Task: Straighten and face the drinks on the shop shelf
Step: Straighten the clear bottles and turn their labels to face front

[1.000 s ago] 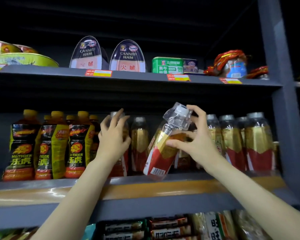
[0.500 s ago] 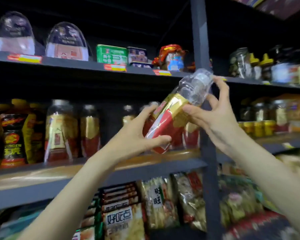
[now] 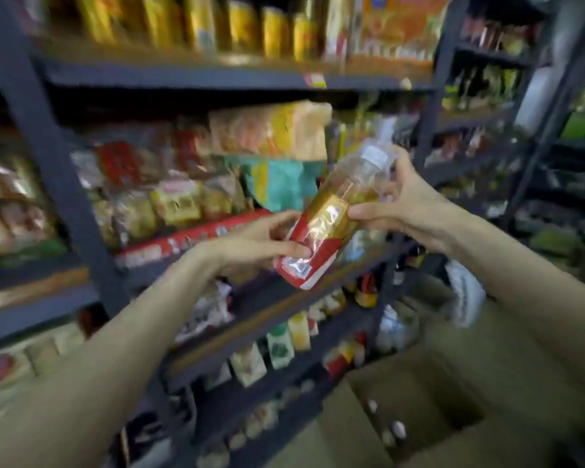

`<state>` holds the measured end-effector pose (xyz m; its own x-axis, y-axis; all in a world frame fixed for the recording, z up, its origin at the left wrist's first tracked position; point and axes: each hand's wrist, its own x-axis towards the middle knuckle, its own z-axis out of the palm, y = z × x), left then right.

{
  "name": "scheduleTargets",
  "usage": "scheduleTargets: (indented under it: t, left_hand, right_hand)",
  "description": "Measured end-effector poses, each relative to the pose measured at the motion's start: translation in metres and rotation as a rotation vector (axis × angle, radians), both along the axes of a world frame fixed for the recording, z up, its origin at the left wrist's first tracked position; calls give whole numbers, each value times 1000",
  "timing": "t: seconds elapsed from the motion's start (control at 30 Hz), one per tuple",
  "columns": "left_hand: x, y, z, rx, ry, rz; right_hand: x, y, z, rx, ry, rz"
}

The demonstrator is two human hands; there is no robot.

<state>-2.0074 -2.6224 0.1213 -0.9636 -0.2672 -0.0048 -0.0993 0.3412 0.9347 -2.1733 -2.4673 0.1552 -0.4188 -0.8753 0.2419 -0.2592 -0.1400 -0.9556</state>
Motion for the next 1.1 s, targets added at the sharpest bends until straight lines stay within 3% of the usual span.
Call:
scheduleTargets:
  t: [0.13,0.2,0.4,0.63,0.73,0.9,1.1]
  left_hand:
    - [-97,2,-110,348,-291,-92]
    - [-140,3,-166,417,-376,-108]
    - [-254,-15,-355,139,-568,34]
    - [-347,-31,-554,-102,-702,151]
    - [-385,-29,-646,-169,-708,146]
    - [-444,-21,-792,-78,-694,211]
    - [-458,-16,-878,-153,-731,153]
  right_hand:
    - [-78,14,-108,125,-86,-130]
    - [-114,15,-167,164,-8,-181]
    - [-221,6,-357,375,180,-353]
    - [-321,-9,-583,712,85,-724]
    - [-359,-19,-685,767,128,-735]
    - [-404,-39,-845,865,136,-662]
    - [-409,-47,-974,961,123,-595]
